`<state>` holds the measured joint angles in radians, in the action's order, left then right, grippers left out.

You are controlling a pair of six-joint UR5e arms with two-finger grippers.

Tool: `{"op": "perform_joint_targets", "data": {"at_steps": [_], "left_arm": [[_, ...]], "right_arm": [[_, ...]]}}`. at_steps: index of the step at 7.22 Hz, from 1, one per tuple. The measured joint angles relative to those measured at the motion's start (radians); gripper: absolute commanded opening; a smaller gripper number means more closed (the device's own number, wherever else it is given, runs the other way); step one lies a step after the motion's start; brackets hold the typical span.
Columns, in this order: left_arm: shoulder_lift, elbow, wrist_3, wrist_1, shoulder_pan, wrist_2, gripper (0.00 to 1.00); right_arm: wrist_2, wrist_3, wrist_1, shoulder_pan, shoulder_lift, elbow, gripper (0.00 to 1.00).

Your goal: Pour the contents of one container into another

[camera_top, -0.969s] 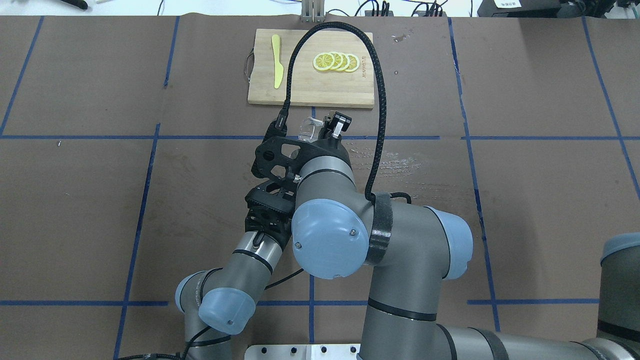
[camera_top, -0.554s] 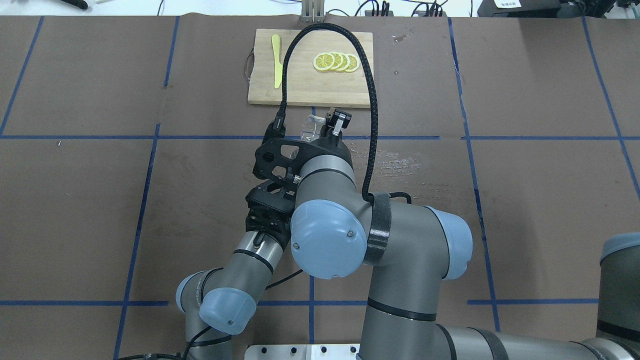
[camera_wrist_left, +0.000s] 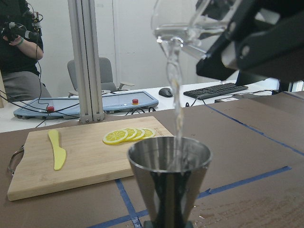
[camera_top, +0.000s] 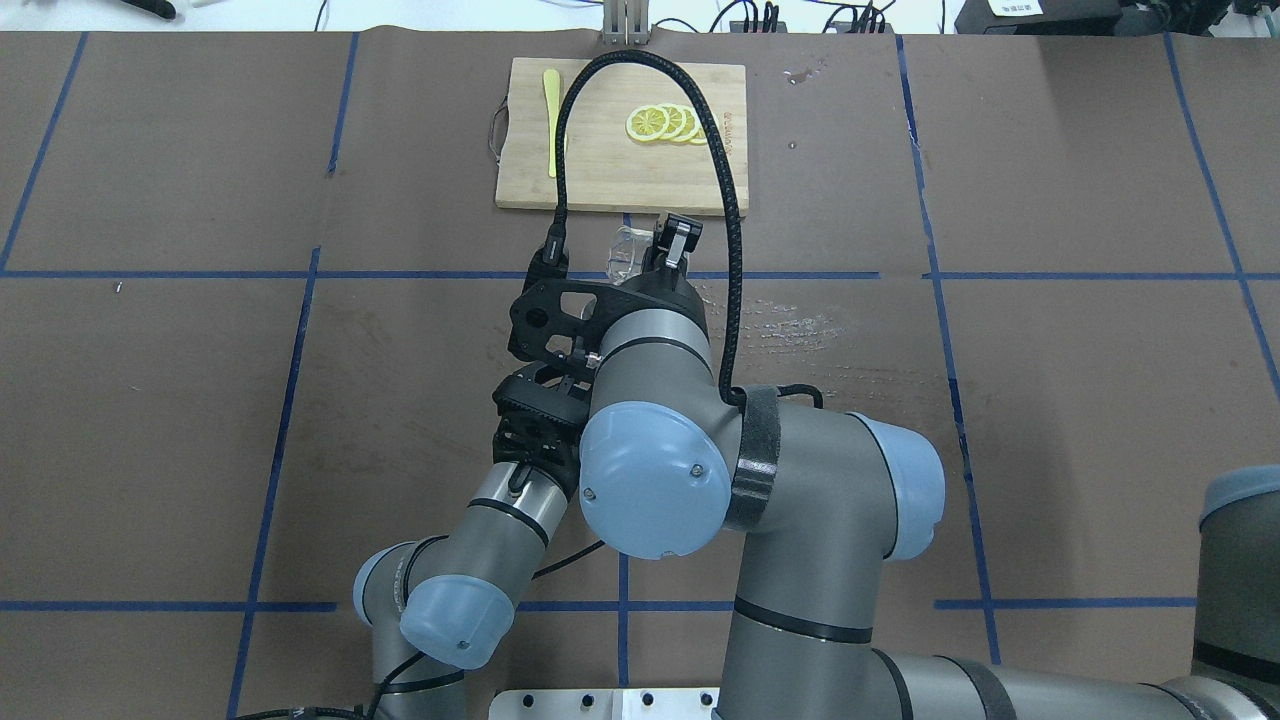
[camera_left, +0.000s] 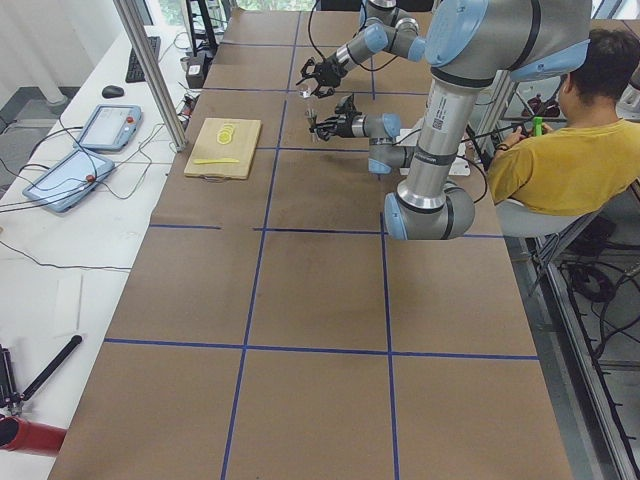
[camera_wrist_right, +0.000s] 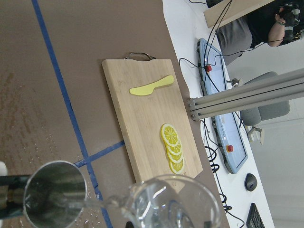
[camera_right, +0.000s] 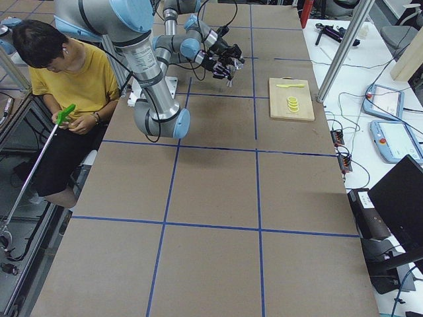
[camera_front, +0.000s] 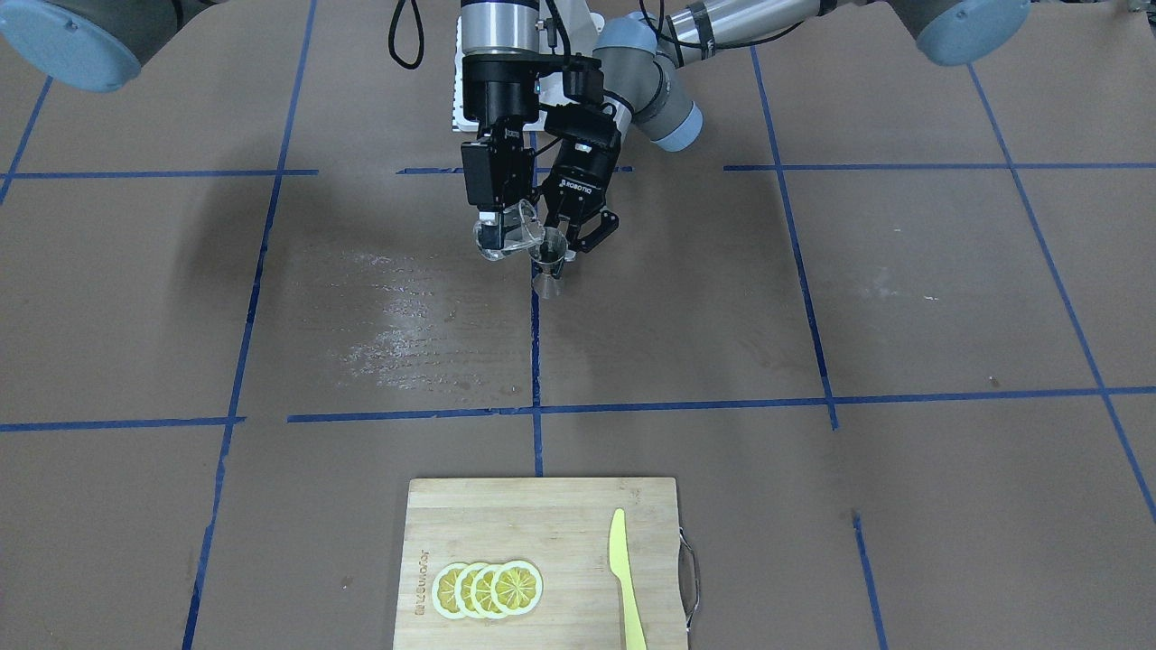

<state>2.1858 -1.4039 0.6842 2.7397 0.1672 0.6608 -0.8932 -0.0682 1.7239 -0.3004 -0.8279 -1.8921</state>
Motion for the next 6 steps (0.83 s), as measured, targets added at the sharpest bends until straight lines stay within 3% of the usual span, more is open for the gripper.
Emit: {"op": "perform_joint_targets", "data": {"at_steps": [6], "left_arm": [[0.008, 0.0, -0.001, 0.0, 0.0, -0.001, 0.0]], "right_arm": [[0.006, 0.031, 0.0, 0.007, 0.014, 0.015, 0.09]]}}
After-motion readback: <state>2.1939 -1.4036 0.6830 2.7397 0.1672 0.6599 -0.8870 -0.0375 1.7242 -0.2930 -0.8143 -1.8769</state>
